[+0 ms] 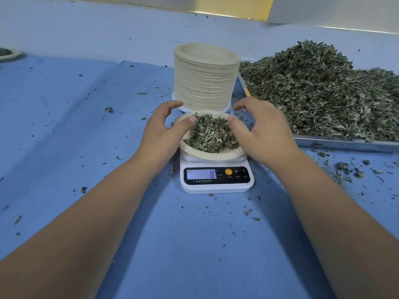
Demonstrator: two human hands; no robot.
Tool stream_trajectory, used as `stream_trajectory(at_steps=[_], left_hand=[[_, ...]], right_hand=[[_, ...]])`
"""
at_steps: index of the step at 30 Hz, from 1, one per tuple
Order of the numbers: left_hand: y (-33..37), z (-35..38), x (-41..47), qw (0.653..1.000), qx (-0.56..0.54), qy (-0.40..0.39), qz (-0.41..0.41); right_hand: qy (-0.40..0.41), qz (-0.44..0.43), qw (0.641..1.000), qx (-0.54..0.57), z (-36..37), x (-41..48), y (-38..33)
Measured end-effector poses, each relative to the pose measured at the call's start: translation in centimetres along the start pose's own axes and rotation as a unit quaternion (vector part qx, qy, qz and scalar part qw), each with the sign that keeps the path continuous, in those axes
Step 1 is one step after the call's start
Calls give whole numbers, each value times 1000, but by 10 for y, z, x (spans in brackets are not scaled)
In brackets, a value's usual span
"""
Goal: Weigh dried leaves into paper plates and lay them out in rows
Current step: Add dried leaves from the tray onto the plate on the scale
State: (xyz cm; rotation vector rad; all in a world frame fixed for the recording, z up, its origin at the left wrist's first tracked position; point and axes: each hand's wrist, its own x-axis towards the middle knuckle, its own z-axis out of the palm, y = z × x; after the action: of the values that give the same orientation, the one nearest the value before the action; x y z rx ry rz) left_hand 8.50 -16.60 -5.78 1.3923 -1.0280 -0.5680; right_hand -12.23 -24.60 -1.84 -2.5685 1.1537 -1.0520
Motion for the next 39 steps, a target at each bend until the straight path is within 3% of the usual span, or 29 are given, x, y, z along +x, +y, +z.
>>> stream_trajectory(at_steps=[5, 17, 28, 34, 39], left_hand=[[-2, 2, 0, 998, 20, -26, 44], [3, 3, -5, 996, 54, -66, 21], [8, 4, -9, 996, 57, -73, 17], [8, 5, -8, 995, 72, -61, 16], [7, 5, -7, 995, 80, -62, 21]], right_hand=[[-13, 34, 999, 3, 1, -1, 4], [4, 80, 997, 18, 1, 1, 9], [-117, -26, 992, 38, -2, -2, -23], [-61, -75, 994, 49, -9, -2, -30], [-154, -98, 981, 60, -16, -3, -25]])
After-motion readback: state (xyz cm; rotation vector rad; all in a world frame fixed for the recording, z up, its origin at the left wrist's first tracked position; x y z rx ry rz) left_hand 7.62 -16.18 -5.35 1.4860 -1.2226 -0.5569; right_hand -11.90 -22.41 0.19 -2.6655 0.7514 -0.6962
